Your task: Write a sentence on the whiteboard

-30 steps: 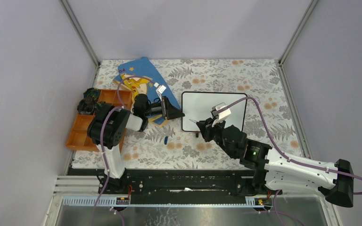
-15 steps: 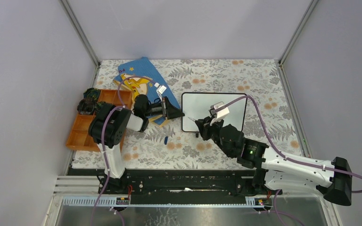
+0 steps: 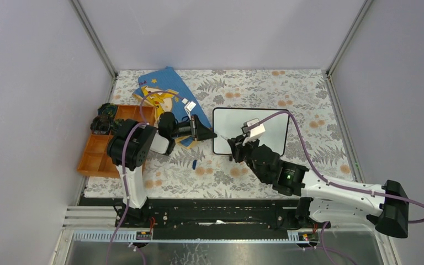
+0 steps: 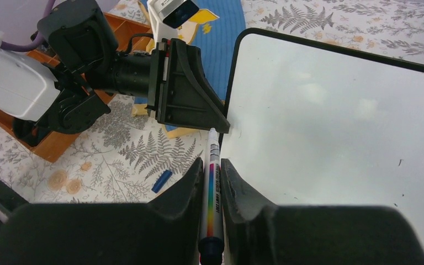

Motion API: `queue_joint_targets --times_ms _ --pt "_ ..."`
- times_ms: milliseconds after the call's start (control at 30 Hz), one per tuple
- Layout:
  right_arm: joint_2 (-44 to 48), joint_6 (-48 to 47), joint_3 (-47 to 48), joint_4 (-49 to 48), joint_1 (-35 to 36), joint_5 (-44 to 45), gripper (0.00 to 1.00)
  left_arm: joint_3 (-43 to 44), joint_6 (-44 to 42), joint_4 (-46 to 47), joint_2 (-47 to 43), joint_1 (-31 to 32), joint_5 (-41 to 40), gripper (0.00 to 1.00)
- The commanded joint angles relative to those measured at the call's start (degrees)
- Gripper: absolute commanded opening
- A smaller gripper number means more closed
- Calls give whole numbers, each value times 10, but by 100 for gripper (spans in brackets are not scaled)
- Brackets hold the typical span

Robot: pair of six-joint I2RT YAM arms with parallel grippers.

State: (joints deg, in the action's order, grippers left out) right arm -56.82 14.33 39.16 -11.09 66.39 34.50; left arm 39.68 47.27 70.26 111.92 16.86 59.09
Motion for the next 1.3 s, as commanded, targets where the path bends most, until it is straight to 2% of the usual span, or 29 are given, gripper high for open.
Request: queue_joint_targets --times_ms 0,233,500,967,1267 --pt "-7 -11 25 -41 3 50 0 15 12 61 12 6 1 43" --pt "-32 -32 25 -75 3 100 0 12 8 68 10 7 -2 35" --pt "-64 -41 49 -89 3 93 0 8 -17 49 12 7 -9 25" --pt "-90 -57 40 -119 -5 122 0 -9 -51 40 10 9 -24 17" --pt "-108 -50 46 -136 -32 103 0 -15 -67 33 5 13 -28 14"
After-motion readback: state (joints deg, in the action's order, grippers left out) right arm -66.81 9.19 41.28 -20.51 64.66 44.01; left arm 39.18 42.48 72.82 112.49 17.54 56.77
